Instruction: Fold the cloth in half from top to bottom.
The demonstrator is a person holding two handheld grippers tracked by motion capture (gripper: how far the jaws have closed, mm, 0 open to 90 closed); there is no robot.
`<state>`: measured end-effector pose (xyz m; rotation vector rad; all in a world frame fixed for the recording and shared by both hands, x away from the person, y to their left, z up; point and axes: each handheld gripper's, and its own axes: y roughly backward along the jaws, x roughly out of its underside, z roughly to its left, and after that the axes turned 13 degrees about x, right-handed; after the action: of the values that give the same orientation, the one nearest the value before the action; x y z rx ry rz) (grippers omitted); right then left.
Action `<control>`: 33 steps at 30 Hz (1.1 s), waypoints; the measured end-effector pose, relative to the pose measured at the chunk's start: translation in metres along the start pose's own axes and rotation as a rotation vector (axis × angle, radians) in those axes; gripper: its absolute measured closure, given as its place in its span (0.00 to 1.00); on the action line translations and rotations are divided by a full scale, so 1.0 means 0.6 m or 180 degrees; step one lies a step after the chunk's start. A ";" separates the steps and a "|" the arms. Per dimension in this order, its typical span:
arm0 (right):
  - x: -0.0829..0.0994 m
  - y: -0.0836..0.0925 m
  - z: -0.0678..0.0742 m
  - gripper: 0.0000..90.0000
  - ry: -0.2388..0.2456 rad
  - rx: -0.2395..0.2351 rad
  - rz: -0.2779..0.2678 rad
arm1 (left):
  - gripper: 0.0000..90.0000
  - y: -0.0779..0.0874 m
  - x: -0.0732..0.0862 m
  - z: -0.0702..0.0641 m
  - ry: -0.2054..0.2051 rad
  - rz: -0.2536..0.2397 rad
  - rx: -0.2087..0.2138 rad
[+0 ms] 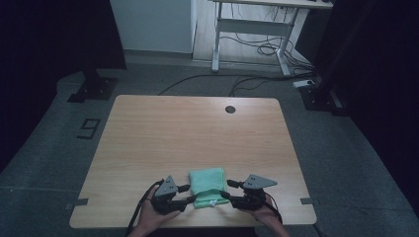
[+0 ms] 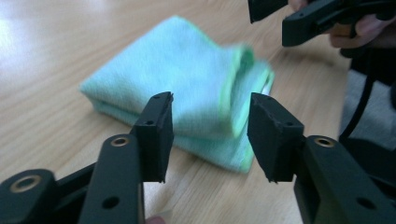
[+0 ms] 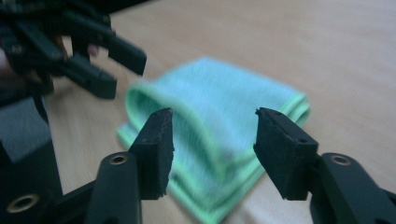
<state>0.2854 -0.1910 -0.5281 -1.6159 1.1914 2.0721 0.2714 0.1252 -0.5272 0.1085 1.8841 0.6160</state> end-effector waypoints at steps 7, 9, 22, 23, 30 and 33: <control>-0.031 -0.035 -0.018 0.51 -0.0041 0.0126 0.0098 | 0.54 -0.008 -0.025 0.026 0.0120 -0.0093 -0.0080; -0.035 -0.058 -0.018 0.52 -0.0003 0.0144 0.0191 | 0.54 -0.020 -0.036 0.037 0.0165 -0.0012 -0.0126; 0.013 -0.065 0.016 0.50 0.0260 0.0116 0.0550 | 0.47 -0.074 -0.018 0.033 0.0124 0.0560 -0.0093; 0.013 -0.064 0.021 0.50 0.0302 0.0165 0.0550 | 0.47 -0.075 -0.019 0.035 0.0110 0.0569 -0.0104; 0.000 -0.083 0.024 0.50 0.0289 0.0387 0.0686 | 0.51 -0.087 -0.041 0.078 0.0042 0.0683 -0.0044; -0.007 -0.097 0.016 0.50 0.0210 0.0511 0.0692 | 0.52 -0.097 -0.059 0.111 0.0048 0.0712 -0.0016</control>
<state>0.3173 -0.1459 -0.5495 -1.5517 1.5757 1.9983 0.3574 0.0866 -0.5420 0.3153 1.8994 0.7747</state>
